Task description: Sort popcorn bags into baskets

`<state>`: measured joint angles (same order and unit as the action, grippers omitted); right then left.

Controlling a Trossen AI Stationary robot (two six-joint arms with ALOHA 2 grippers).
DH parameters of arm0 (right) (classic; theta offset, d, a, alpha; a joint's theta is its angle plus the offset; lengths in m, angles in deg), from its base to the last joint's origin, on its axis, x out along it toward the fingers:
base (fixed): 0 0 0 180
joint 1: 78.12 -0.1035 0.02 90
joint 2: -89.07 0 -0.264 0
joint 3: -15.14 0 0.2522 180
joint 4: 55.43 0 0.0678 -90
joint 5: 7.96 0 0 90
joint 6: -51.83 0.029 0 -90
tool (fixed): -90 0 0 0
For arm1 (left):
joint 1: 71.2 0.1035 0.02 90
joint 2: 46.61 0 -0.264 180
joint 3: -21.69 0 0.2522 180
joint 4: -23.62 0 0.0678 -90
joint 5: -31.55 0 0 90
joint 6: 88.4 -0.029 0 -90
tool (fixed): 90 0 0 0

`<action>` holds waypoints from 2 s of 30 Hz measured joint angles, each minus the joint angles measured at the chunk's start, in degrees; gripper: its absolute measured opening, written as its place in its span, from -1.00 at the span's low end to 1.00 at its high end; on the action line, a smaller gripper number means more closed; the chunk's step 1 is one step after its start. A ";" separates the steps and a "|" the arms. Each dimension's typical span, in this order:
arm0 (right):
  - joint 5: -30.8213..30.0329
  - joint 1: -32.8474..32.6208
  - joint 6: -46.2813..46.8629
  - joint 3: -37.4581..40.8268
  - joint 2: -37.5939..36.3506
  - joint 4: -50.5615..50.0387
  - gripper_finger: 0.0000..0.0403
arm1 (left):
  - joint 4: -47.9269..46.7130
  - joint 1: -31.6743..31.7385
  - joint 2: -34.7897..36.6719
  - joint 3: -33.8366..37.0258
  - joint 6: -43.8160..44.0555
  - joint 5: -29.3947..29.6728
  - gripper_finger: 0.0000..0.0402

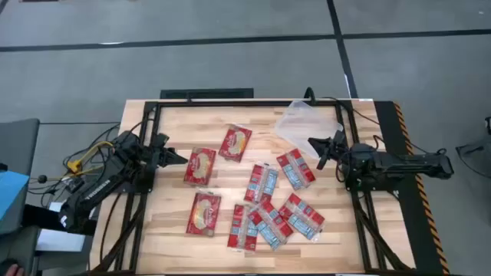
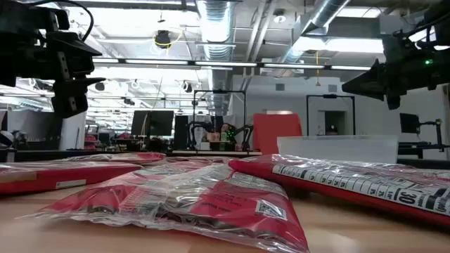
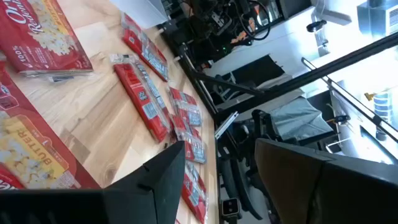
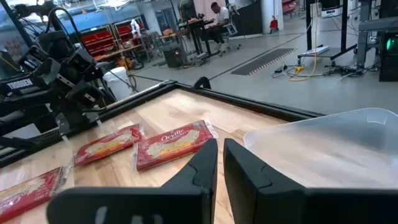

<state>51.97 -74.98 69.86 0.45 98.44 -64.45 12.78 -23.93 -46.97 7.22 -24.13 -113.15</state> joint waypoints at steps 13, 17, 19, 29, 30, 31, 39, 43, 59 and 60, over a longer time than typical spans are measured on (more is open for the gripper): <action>0.00 0.00 0.00 0.00 0.00 0.01 -0.73 | 0.00 0.01 0.00 0.01 0.02 0.00 -0.08; 0.00 0.00 0.00 0.00 0.00 0.01 -0.73 | 0.00 0.02 0.00 0.02 0.00 0.00 -0.08; 0.00 0.02 0.00 0.00 0.00 0.01 -0.73 | 0.00 0.01 -0.02 0.00 0.01 -0.02 -0.08; 0.02 0.01 0.00 0.00 0.00 0.01 -0.73 | 0.00 0.00 -0.01 0.02 0.00 -0.02 -0.08; 0.01 0.02 0.00 0.00 0.00 0.00 -0.73 | 0.00 0.00 -0.02 0.00 0.02 0.00 -0.08; 0.01 0.00 0.00 0.00 0.00 0.02 -0.73 | 0.00 0.00 -0.01 0.01 0.01 -0.02 -0.08; 0.01 0.02 0.00 0.00 0.00 0.02 -0.73 | 0.00 0.01 -0.01 0.01 0.01 -0.01 -0.08; 0.01 0.01 0.00 0.00 0.00 0.02 -0.73 | 0.00 0.02 0.00 0.00 0.00 0.00 -0.08; 0.02 0.02 0.00 0.00 0.00 0.02 -0.73 | 1.43 0.01 -0.01 0.01 2.52 18.35 -0.08; 0.02 0.02 0.00 0.00 0.00 0.01 -0.73 | 1.42 0.00 -0.01 0.00 2.88 18.36 -0.08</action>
<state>51.99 -74.96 69.86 0.45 98.44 -64.44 14.20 -23.93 -46.97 7.22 -21.24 -94.79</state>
